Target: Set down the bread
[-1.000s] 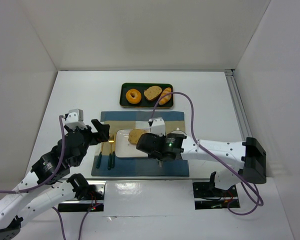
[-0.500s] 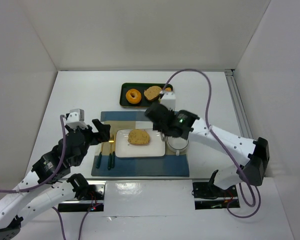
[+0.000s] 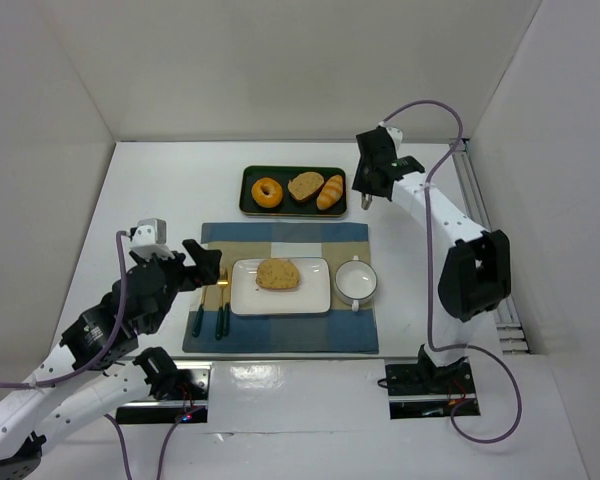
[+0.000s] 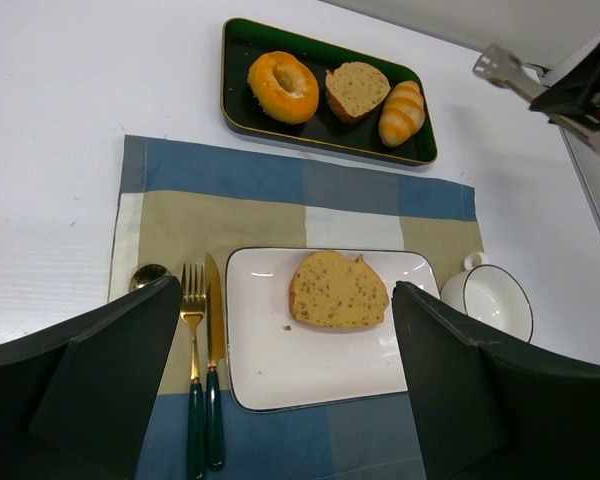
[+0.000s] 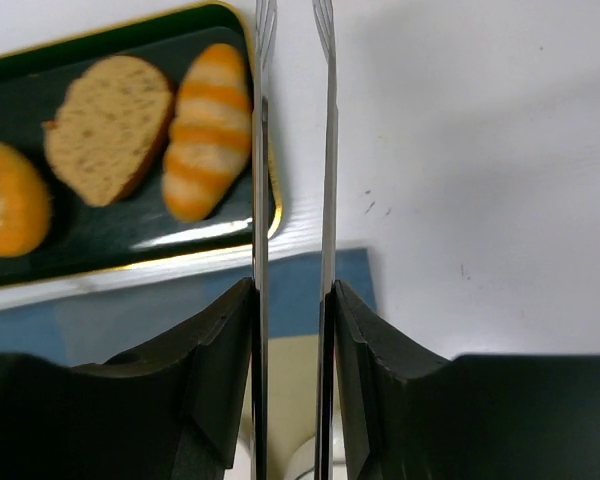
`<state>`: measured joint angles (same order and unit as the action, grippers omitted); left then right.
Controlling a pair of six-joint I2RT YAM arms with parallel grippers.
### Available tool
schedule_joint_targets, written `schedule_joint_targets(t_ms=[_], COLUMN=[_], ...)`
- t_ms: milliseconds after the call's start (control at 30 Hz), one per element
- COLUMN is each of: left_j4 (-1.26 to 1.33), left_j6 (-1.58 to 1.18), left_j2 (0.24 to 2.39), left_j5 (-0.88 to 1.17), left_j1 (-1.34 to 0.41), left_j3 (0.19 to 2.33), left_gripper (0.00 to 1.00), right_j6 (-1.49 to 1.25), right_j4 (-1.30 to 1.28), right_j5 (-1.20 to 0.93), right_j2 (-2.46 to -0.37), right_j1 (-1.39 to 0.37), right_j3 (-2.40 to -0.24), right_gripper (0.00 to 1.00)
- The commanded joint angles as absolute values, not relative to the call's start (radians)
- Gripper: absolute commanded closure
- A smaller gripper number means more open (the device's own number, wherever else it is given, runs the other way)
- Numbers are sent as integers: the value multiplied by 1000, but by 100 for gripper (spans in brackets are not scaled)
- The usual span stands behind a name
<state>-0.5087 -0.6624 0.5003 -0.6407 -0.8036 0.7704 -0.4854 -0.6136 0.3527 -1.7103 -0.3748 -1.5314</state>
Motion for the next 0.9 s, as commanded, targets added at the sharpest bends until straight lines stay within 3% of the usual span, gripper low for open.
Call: schedule_joint_targets(t_ms=[0,867], left_j4=[-454,-403], left_j6=[-673,-646], left_j2=[508,517], left_j5=[-623,-604], left_j1=[-799,-799], left_j3=[779,779], left_gripper=[0,0], right_j6=[-445,-399], right_j4=[-508,-488], right_j5=[269,175], right_j2=[-1765,-2032], right_j1=[-307,-137], right_j3=[-1540,-1480], right_gripper=[57,56])
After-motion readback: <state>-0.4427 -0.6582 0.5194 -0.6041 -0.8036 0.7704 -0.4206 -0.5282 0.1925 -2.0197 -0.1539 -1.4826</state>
